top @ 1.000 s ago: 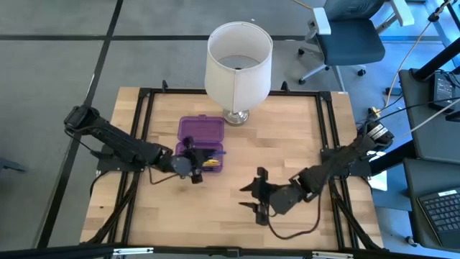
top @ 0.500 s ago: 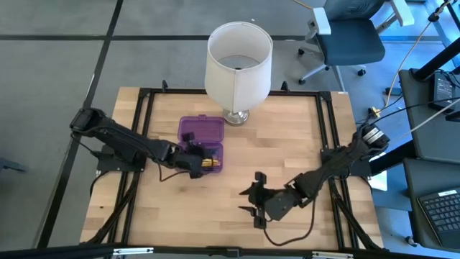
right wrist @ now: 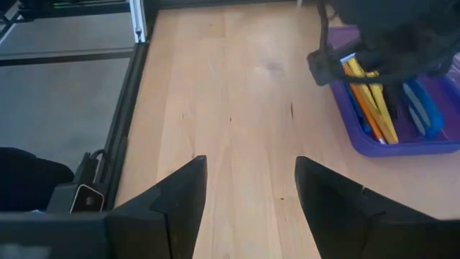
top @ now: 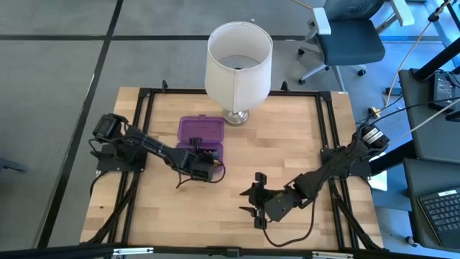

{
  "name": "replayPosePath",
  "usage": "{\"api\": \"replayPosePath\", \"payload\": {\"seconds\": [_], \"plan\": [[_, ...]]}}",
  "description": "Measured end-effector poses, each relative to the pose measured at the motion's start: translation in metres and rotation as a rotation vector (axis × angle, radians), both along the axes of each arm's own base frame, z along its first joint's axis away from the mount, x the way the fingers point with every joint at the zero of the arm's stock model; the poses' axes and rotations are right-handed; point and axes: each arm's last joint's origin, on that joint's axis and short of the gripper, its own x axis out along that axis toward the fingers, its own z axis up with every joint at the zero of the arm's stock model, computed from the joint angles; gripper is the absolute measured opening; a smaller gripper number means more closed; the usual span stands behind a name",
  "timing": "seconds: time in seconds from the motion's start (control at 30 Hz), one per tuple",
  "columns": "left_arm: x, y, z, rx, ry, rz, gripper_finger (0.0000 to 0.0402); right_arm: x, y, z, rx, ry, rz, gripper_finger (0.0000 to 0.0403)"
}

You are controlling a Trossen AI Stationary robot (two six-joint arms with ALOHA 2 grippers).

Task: Pick & place school supplies into a supply box
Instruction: Put the blue scissors into the purple supply box, then close the purple supply box

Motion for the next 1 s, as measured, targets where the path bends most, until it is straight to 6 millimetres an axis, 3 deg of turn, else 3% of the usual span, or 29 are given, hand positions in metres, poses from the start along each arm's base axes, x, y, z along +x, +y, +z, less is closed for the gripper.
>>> {"api": "replayPosePath", "payload": {"seconds": [0.33,0.63,1.0], "plan": [[0.005,-0.002,-0.016,-0.006,0.07,-0.001,0.005,-0.001,0.0,-0.001,-0.006,0.011,0.001,0.0215],[0.005,-0.005,0.0,-0.143,0.068,-0.012,0.0079,-0.001,-0.001,-0.002,-0.015,0.025,0.001,0.0215],[0.009,-0.006,0.021,-0.123,0.107,0.004,0.0134,-0.002,0.0,-0.002,-0.004,0.03,0.004,0.0215]]}}
